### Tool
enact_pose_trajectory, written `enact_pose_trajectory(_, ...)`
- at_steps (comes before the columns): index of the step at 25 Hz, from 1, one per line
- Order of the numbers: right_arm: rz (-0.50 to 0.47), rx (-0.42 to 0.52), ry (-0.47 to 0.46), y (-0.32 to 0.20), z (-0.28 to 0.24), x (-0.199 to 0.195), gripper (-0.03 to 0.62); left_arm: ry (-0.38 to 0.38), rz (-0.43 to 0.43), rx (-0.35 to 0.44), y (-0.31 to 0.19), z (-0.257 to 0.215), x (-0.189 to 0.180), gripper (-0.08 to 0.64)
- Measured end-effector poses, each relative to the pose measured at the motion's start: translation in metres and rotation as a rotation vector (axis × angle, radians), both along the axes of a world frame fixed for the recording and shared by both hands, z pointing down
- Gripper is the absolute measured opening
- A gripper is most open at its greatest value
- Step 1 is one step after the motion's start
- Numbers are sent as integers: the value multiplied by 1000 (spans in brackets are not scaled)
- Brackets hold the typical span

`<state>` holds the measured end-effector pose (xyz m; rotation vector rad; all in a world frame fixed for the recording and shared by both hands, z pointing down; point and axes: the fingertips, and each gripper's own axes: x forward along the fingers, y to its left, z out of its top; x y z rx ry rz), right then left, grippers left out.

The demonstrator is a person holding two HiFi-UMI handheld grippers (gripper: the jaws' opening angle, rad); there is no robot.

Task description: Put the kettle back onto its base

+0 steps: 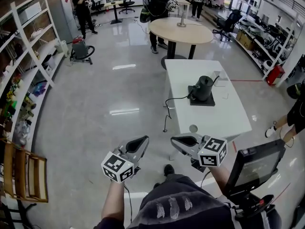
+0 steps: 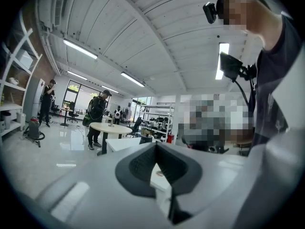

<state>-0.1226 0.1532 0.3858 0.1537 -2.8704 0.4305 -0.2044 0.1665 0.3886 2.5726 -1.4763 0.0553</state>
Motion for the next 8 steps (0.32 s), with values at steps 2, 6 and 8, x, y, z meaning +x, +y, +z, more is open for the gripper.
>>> enact_pose_trajectory(2,-1,7,11,1,-7,-19,2,2,4,7,3,-8,-18,2)
enact_pose_trajectory(6,-66,88,20,-19,-48,-88,1,-59,-57,81,-4,-45,-79,2)
enact_pose_trajectory(8,-115,133,14,-33,-69,-126,2,-128,-109,121,-12,-61,-108,2)
